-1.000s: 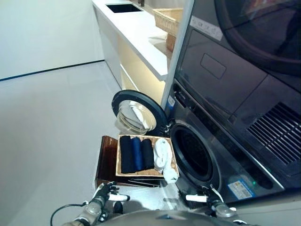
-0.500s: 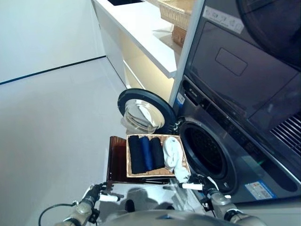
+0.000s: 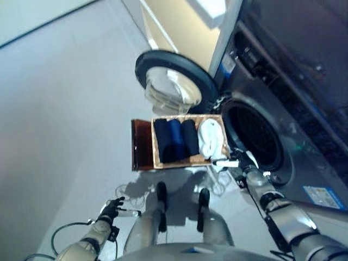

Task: Pick up the clothes and place them into the washing machine

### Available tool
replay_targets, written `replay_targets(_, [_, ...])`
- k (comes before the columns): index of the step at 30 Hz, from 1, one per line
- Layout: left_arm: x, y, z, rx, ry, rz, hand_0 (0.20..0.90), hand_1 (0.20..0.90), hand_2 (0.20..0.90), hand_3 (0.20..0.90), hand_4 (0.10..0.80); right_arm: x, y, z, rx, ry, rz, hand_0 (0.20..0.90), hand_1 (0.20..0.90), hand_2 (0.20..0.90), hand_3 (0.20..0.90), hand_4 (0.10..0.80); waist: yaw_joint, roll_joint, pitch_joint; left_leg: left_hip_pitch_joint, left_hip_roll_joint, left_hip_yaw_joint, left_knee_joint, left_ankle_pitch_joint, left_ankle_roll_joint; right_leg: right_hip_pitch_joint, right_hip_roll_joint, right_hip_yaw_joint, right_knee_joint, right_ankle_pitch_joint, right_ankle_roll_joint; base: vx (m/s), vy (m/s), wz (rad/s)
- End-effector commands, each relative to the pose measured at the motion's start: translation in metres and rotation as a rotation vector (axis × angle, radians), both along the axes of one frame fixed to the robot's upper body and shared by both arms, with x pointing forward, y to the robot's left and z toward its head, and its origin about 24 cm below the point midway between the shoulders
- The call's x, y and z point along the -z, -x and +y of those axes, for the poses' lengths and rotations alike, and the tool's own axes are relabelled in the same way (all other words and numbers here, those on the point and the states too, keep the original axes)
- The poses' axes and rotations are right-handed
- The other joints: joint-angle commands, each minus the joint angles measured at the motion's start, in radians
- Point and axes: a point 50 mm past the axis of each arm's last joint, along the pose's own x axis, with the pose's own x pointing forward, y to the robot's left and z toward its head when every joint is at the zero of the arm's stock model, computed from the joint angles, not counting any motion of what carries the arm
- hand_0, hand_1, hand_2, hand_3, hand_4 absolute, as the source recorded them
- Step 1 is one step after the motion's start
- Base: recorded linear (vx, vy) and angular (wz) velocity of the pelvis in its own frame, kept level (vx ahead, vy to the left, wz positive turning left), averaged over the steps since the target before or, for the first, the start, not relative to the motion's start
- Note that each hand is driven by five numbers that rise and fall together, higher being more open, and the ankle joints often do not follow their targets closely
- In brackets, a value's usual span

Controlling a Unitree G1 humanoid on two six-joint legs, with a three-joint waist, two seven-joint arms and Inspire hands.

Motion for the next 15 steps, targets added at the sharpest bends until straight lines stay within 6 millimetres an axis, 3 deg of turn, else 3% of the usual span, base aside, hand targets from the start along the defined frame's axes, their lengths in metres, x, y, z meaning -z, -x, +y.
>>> replay_targets(1, [-0.002, 0.015, 0.026, -0.095, -0.074, 0.022, 0.9, 0.9, 0.9, 0.9, 0.8, -0.037, -0.025, -0.015, 0.02, 0.097, -0.135, 0.9, 0.9, 0.9, 0.9, 0.8, 0.015, -0.039, 0.008, -0.053, -0.014, -0.05, 0.1, -0.069, -0.066, 0.0, -0.076, -0.024, -0.04, 0.084, 0.031, -0.002, 0.024, 0.05])
replay_targets(6, [-0.002, 0.011, 0.019, -0.067, -0.068, -0.006, 0.9, 0.9, 0.9, 0.9, 0.8, -0.054, -0.036, -0.023, 0.041, 0.156, -0.17, 0.9, 0.9, 0.9, 0.9, 0.8, 0.034, -0.024, 0.013, -0.083, -0.022, -0.057, 0.107, -0.065, -0.067, -0.026, -0.083, -0.027, -0.028, 0.08, 0.031, 0.013, 0.031, 0.09])
replay_targets(15, [-0.004, 0.0, 0.01, -0.008, -0.093, -0.055, 0.9, 0.9, 0.9, 0.9, 0.8, -0.102, -0.054, -0.05, 0.127, 0.35, -0.216, 0.9, 0.9, 0.9, 0.9, 0.8, 0.077, 0.013, 0.042, -0.115, -0.036, -0.057, 0.094, -0.053, -0.065, -0.053, -0.089, -0.028, -0.038, 0.094, 0.033, -0.006, 0.043, 0.01])
